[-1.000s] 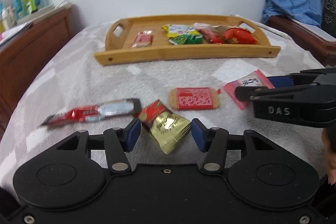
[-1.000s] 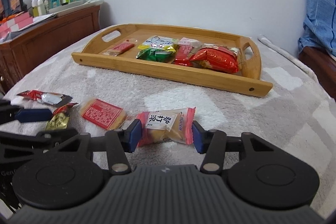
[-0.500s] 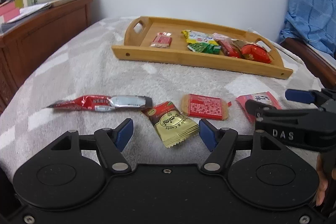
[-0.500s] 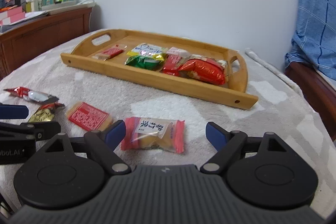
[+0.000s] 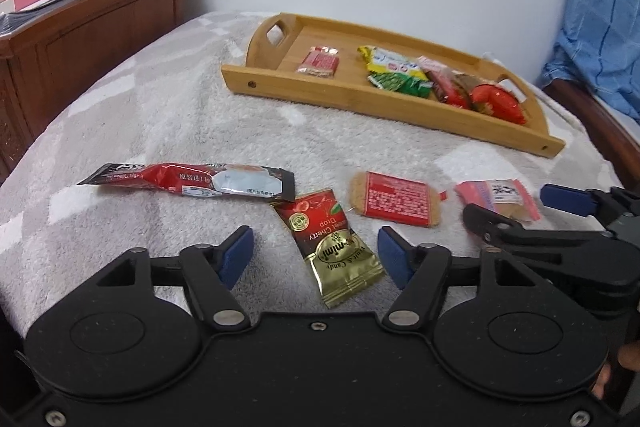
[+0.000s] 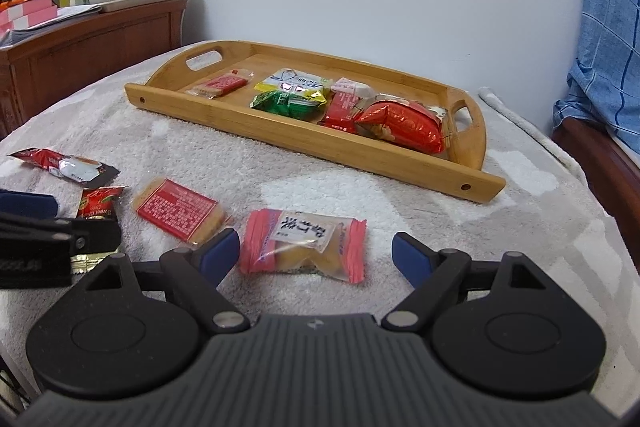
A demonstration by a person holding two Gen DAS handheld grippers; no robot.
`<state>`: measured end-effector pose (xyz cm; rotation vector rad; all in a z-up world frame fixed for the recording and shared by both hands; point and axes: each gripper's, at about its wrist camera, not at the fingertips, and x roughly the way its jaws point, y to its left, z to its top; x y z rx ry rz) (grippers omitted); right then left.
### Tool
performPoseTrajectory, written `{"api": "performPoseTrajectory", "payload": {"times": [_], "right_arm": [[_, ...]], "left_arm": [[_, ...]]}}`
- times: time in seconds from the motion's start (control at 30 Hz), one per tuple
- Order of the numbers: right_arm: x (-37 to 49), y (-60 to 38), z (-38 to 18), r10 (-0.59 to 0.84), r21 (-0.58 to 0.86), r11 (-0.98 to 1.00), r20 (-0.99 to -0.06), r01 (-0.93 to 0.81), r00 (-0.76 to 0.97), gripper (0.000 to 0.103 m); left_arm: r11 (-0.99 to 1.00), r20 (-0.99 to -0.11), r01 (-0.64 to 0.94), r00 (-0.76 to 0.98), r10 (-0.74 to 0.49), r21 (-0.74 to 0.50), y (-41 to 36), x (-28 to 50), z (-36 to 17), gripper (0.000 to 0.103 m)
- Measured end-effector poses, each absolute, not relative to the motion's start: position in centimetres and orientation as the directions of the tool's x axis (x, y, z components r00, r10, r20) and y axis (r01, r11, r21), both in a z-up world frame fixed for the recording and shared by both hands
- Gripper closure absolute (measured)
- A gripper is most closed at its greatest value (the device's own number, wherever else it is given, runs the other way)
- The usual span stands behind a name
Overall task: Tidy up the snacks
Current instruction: 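Grasp the gold candy packet with the left tool while the right tool grasps the pink-wrapped cake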
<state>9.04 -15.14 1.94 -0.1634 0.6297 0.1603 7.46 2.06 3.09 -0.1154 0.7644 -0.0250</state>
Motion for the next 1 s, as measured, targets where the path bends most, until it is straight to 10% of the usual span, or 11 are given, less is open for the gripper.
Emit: {"api": "performPoseTrajectory", "payload": {"times": [0.37, 1.0], "right_arm": [[9.2, -14.5, 1.5, 0.135, -0.097, 0.965, -0.619, -0.245, 0.774, 0.015], [8.6, -15.5, 2.5, 0.134, -0.058, 0.978, -0.569, -0.202, 0.811, 0.041]], "left_arm": [[0.998, -0.678, 0.017, 0.733, -0.053, -0.06, 1.2, 8.4, 3.0, 0.071], [0.994, -0.647, 0.073, 0.754, -0.11, -0.085, 0.7, 7.6, 5.2, 0.078]]}}
